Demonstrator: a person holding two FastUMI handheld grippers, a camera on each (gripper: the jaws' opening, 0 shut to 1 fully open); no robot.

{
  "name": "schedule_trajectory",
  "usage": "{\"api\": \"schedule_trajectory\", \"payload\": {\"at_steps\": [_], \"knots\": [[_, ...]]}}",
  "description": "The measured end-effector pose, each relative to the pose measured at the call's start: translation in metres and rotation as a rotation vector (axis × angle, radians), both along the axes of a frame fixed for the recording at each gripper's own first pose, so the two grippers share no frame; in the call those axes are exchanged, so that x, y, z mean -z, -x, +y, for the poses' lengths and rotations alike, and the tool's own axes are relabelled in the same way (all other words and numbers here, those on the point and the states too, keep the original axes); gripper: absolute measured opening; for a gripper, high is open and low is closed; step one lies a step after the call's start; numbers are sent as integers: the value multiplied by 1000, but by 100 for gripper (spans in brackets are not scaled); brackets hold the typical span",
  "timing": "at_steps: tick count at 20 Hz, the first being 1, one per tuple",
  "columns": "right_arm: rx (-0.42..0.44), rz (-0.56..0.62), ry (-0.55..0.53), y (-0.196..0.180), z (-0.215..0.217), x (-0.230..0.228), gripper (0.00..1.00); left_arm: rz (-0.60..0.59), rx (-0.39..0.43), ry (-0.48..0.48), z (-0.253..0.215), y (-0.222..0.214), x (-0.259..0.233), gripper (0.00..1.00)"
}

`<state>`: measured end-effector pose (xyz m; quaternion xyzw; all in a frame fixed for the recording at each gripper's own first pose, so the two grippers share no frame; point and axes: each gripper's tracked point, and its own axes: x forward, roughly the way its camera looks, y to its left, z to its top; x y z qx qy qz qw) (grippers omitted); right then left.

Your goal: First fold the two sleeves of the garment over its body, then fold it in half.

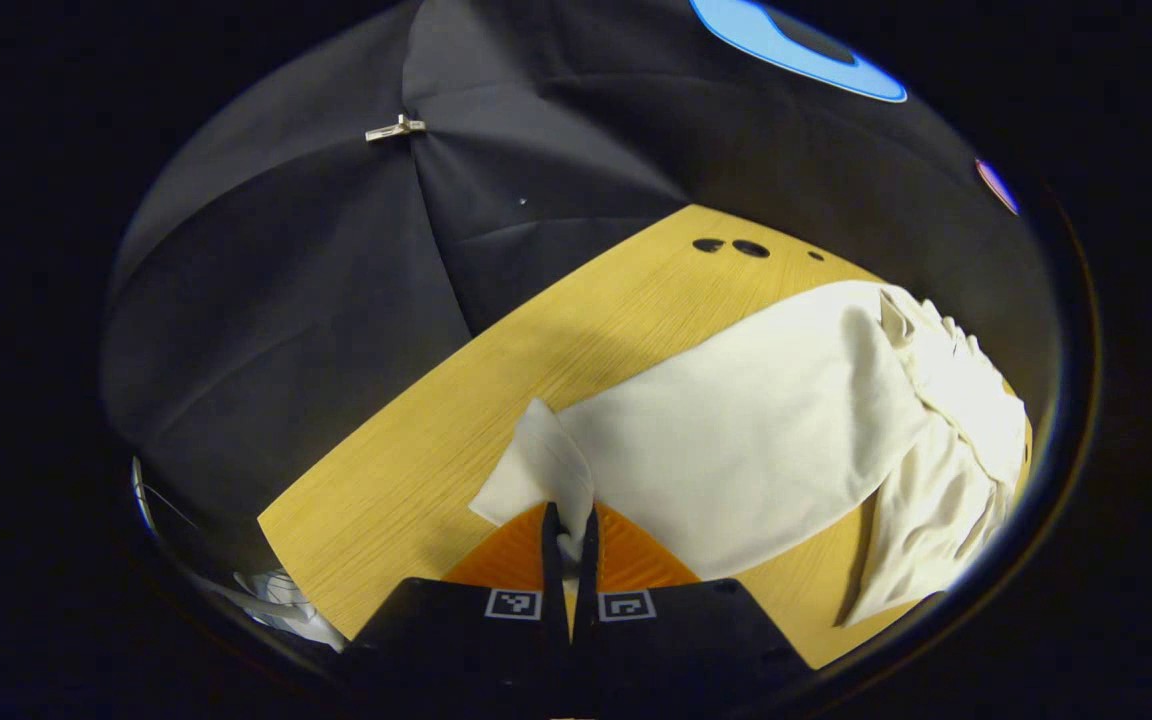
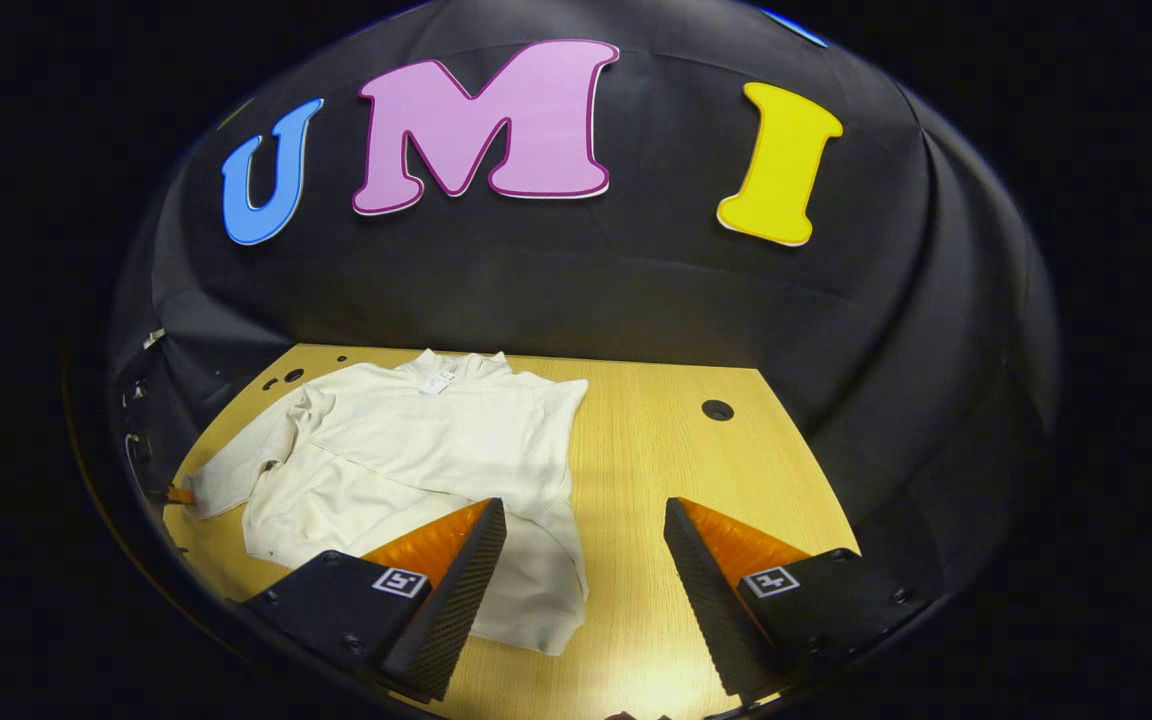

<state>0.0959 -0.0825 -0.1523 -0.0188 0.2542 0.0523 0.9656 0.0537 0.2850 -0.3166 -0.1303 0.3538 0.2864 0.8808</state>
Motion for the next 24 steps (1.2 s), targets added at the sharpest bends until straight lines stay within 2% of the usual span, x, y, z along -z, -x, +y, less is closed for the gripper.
{"api": "schedule_trajectory", "payload": {"at_steps": [4,8,13,17,20,21,22,24], "knots": [[27,24,-41,4,-8,15,98,-5,85,-76,-11,-35,-30,6],[60,49,-88,12,-18,31,98,-59,143,-99,-37,-83,-66,6],[95,99,-126,22,-36,56,99,-143,286,-171,-93,-157,-121,6],[133,110,-152,24,-53,65,98,-171,463,-258,-153,-209,-154,6],[166,111,-153,24,-66,72,99,-184,630,-348,-214,-245,-175,6],[176,110,-151,24,-70,74,99,-189,688,-374,-236,-255,-179,11],[183,113,-152,25,-72,76,99,-194,741,-391,-260,-262,-184,6],[198,118,-161,27,-79,80,99,-209,825,-382,-312,-274,-183,6]]}}
